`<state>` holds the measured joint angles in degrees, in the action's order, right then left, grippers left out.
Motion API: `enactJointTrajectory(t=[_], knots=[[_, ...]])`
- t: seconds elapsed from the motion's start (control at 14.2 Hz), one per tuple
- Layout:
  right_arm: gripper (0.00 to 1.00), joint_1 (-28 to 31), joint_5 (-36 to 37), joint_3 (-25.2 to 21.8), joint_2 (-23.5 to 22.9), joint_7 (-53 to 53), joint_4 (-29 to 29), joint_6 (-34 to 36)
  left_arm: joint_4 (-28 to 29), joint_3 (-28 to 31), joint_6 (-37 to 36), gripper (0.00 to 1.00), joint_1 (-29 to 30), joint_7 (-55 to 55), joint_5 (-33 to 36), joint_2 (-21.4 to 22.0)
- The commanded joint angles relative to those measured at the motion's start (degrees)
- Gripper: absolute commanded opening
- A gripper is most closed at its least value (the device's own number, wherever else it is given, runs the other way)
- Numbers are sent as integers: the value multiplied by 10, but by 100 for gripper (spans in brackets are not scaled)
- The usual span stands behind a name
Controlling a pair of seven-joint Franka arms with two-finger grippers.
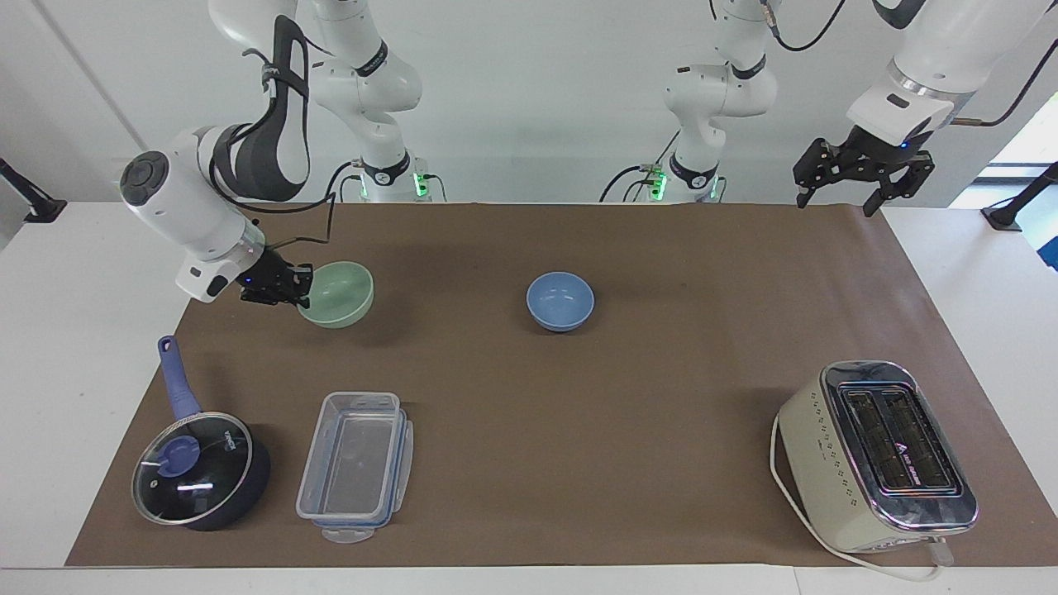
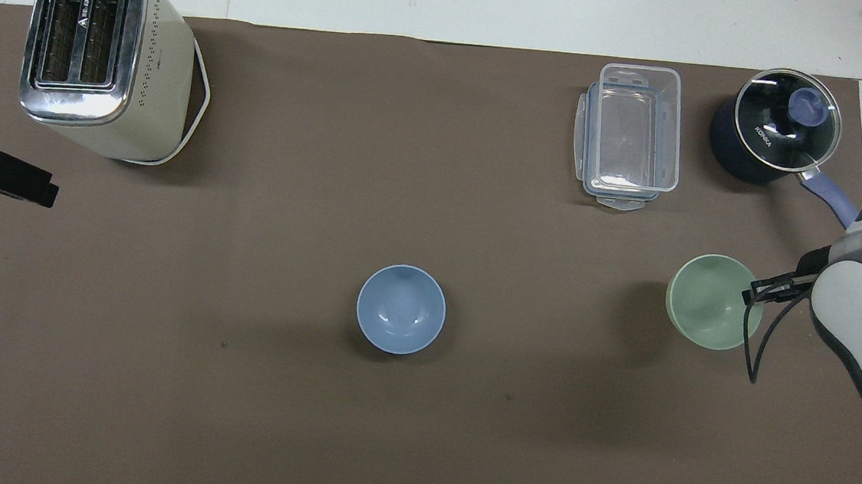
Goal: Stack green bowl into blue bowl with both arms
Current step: 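Grasp the rim of the green bowl with the right gripper, then lift and carry the green bowl over the blue bowl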
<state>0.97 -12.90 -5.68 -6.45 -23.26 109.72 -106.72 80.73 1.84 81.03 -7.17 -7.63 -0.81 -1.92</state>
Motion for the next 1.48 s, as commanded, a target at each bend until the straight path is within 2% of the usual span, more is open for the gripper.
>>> enactJointTrajectory(t=[0.0, 0.14, 0.28, 0.56, 0.7, 0.85, 1.13, 1.41], knots=[[0, -37, -20, 11, -1, 64, -27, 17, 17, -3, -3, 100, 6, 5, -8, 16], [0, -79, -14, 30, -3, 147, -42, 15, 17, -3, -3, 100, 7, 5, -8, 16], [0, -153, 1, 33, -1, 237, -43, 5, 17, -3, -3, 100, 6, 5, -8, 16], [0, -229, 9, 36, -10, 347, -47, -15, 17, -3, -3, 100, 7, 5, -8, 16], [0, -292, 12, 36, -36, 433, -60, -39, 17, -3, -3, 100, 7, 5, -8, 16], [0, -327, 13, 36, -68, 486, -80, -52, 17, -3, -3, 100, 6, 5, -8, 16], [0, -367, 14, 35, -101, 522, -79, -90, 17, -3, -3, 100, 6, 5, -8, 16], [0, -366, 26, 35, -105, 523, -79, -92, 17, -3, -3, 100, 7, 5, -8, 16]])
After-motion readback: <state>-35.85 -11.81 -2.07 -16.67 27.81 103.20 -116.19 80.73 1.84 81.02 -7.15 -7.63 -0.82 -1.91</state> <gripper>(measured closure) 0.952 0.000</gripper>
